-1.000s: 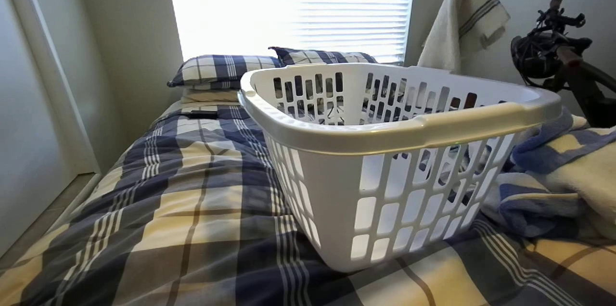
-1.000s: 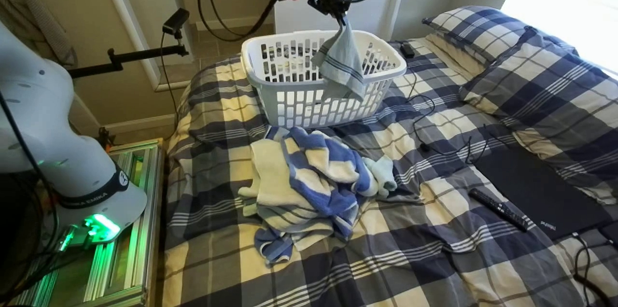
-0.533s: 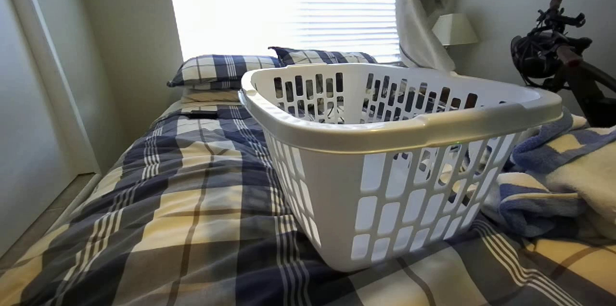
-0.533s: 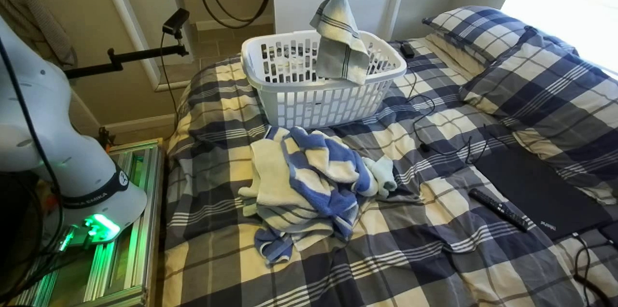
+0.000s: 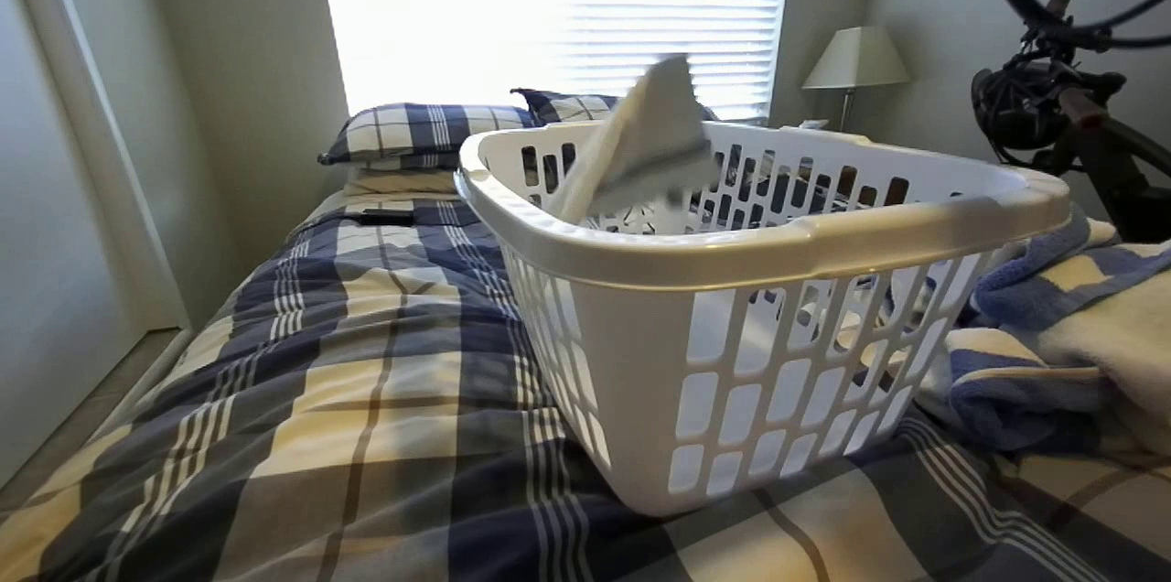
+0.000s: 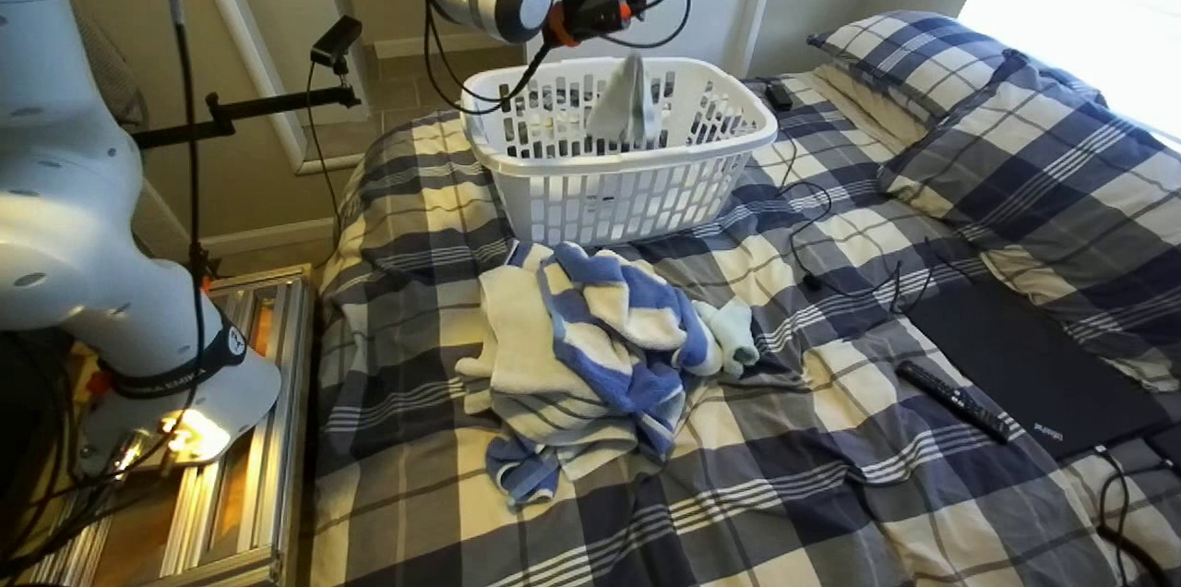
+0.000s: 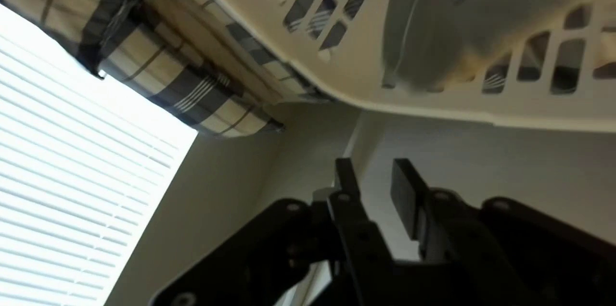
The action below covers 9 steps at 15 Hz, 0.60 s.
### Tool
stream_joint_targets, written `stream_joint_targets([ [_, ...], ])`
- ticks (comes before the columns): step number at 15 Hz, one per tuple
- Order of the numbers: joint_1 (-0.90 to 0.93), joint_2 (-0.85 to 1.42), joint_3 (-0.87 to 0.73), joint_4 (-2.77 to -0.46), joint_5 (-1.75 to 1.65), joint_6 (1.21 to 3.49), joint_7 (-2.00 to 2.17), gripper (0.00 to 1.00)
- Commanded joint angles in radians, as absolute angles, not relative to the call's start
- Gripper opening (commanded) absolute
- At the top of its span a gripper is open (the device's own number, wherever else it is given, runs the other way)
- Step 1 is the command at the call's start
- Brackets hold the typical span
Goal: Put the towel inside the basket
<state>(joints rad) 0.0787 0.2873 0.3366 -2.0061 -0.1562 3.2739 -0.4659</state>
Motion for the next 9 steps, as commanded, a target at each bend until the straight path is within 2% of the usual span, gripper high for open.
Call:
stream_joint_targets([
  [1, 0.028, 0.296, 0.349, -2.025, -0.138, 3.102, -0.452, 0.58],
  [7, 0.010, 0.173, 0.299, -2.042, -0.142, 2.761, -0.429, 0.98],
  [9, 0.045, 0.099, 0.254, -2.051, -0.141, 2.602, -0.397, 1.00],
])
